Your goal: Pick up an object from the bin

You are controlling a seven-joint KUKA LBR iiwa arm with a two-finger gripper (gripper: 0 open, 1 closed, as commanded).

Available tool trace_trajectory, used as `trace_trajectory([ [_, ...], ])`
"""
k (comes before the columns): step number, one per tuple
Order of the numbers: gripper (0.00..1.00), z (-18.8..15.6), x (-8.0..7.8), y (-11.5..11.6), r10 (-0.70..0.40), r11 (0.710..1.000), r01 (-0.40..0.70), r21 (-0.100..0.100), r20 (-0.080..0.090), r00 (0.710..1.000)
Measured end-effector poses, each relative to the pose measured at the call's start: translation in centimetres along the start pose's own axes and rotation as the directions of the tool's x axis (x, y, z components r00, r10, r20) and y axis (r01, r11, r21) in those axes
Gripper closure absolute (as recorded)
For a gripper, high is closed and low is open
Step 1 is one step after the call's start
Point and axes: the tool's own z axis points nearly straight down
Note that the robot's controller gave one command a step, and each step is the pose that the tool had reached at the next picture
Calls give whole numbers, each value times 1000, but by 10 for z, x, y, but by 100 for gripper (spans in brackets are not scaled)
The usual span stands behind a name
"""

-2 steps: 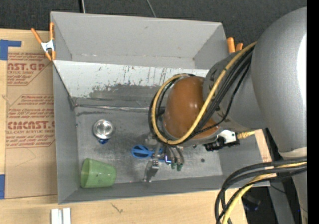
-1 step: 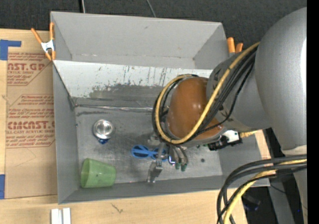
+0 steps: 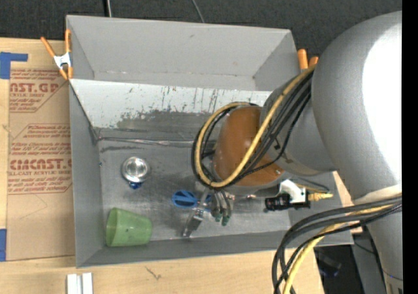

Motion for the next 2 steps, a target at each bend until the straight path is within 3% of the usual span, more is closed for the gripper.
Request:
trace_trajectory([
  [1,0,-2,0,1,-1,1000,1,2,-2,1000],
  [2,100,-5,-4,2,1,1000,-1,-2,10,1000],
])
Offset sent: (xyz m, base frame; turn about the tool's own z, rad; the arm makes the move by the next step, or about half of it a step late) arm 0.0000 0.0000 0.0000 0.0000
